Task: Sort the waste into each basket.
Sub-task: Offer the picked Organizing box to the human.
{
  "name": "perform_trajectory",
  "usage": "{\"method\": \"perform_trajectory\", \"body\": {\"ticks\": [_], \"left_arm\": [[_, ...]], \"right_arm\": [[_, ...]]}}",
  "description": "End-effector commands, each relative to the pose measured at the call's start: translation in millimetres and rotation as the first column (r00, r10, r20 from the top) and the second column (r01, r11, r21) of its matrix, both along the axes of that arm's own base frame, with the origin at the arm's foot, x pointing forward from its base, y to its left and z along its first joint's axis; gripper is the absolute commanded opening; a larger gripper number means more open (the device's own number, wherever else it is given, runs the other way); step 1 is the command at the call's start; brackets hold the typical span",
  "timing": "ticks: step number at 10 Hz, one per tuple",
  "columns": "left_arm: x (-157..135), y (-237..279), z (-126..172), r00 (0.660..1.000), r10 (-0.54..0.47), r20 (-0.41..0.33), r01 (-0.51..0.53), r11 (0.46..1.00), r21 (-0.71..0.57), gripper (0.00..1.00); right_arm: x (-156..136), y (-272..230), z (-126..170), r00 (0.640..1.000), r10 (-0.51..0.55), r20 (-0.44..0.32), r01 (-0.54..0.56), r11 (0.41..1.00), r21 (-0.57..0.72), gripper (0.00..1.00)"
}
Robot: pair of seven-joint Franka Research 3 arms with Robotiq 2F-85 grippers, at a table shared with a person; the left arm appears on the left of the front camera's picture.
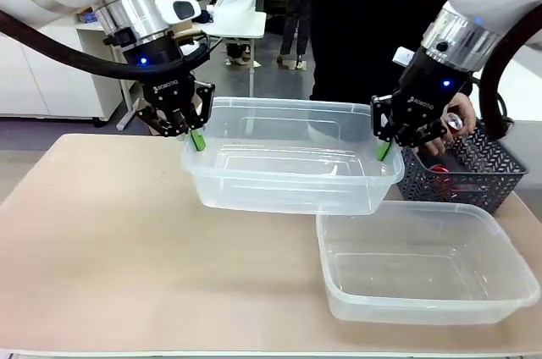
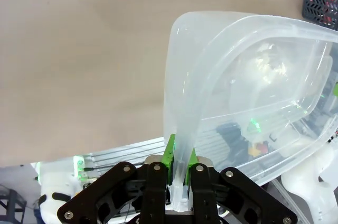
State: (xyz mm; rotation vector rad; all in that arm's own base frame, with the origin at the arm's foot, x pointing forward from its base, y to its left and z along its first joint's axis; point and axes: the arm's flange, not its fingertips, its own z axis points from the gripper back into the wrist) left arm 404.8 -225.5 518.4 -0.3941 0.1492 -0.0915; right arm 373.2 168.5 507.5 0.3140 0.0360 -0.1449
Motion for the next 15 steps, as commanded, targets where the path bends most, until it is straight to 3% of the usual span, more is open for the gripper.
{"method": "perform_trajectory", "body": {"ticks": [1,15], "left_arm": [[0.7,2.4,6.0,1.0,-0.007,0.005,0.007,1.0,-0.015,0.07],[0.7,2.4,6.0,1.0,-0.007,0.005,0.007,1.0,-0.015,0.07]], "right_arm": [[-0.1,-5.1,0.2,1.0,-0.013,0.004,0.013,1.0,-0.007,0.05],[-0.1,-5.1,0.2,1.0,-0.013,0.004,0.013,1.0,-0.007,0.05]]}}
